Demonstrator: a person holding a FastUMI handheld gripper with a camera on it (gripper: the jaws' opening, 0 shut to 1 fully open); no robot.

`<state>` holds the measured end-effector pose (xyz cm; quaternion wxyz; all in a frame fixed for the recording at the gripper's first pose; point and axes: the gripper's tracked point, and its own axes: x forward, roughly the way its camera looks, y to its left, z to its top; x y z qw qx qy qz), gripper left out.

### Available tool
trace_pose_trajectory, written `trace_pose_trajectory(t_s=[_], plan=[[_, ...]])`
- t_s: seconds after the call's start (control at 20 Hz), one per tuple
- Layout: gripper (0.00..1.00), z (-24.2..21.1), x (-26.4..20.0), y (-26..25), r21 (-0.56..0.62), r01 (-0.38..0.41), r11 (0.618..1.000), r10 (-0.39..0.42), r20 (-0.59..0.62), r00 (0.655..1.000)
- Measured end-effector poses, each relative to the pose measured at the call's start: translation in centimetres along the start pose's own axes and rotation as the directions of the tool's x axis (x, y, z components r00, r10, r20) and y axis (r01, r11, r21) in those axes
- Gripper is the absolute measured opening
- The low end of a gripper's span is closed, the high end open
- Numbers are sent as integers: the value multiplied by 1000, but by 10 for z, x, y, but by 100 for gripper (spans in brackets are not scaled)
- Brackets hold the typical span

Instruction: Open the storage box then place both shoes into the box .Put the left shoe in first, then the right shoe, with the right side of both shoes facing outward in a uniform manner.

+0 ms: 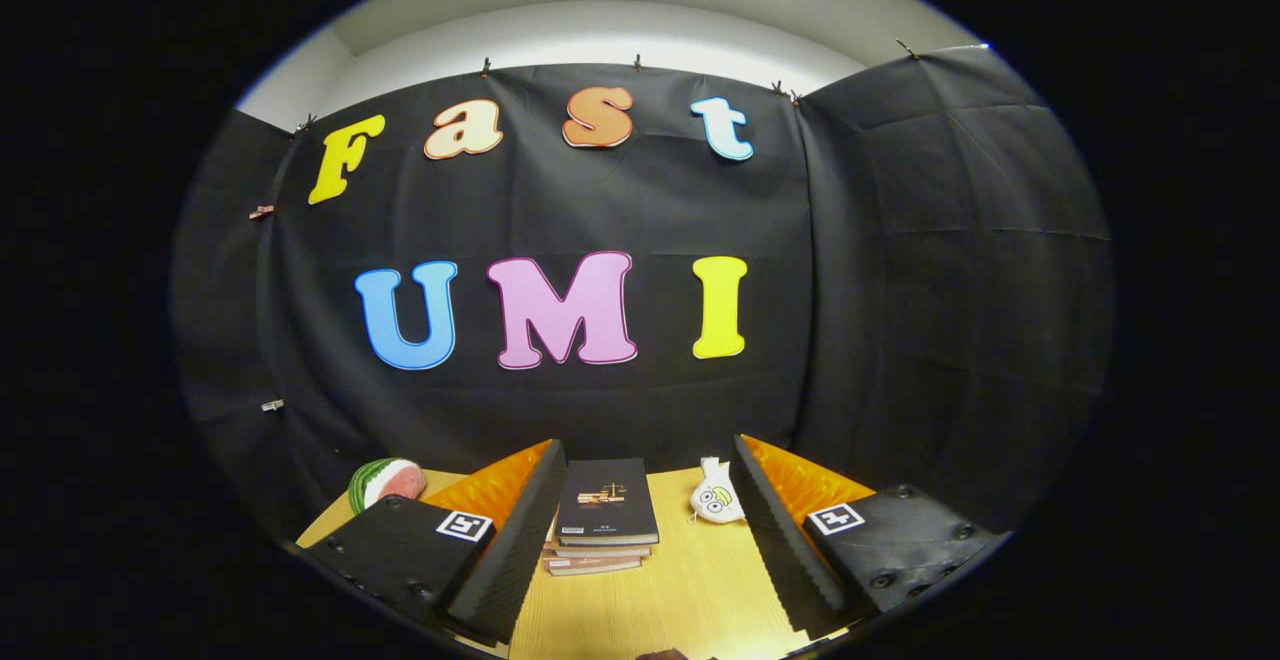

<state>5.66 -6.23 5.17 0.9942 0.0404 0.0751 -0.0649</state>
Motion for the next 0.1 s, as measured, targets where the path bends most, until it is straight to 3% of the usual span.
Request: trace_pose_trajectory(t_s=[0.1], plan=[[98,4,5,-15,-10,42,999,-42,6,999]])
